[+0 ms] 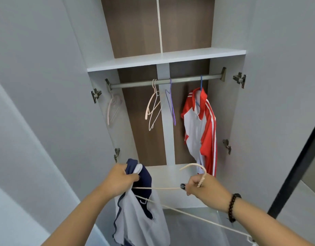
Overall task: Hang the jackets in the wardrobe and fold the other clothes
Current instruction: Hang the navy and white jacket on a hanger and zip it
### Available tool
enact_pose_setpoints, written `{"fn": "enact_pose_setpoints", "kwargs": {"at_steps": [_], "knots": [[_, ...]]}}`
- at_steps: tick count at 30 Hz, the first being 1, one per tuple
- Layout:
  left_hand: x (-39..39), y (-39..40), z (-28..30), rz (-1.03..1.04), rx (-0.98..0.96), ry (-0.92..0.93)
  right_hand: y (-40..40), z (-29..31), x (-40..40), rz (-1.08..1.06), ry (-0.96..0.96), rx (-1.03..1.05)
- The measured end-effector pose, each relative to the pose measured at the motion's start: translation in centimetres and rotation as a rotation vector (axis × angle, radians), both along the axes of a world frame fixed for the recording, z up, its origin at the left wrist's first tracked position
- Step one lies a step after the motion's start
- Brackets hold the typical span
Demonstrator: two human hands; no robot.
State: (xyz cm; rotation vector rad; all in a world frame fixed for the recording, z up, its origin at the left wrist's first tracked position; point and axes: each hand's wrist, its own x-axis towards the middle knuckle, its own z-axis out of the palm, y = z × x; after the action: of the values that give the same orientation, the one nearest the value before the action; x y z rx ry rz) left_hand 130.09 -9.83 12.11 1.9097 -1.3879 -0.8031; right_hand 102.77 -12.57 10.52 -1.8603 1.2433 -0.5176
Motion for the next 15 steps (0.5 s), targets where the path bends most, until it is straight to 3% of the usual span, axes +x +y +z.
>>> {"fn": "enact_pose_setpoints", "kwargs": {"at_steps": [6, 9, 15], "knots": [[-0.7, 4.5, 2.3, -0.228, -0.049, -0.251, 2.4, 1.2, 5.6, 0.142, 0.077, 0.006], [-0.2, 6.7, 3.1, -0.302, -0.017, -0.34, 3.5, 1.9, 8.3, 0.115, -0.103, 0.053], [1.5, 9.9, 3.4, -0.275, -0.101, -0.333, 4.7, 2.2, 10.7, 0.047, -0.383, 0.093]]}}
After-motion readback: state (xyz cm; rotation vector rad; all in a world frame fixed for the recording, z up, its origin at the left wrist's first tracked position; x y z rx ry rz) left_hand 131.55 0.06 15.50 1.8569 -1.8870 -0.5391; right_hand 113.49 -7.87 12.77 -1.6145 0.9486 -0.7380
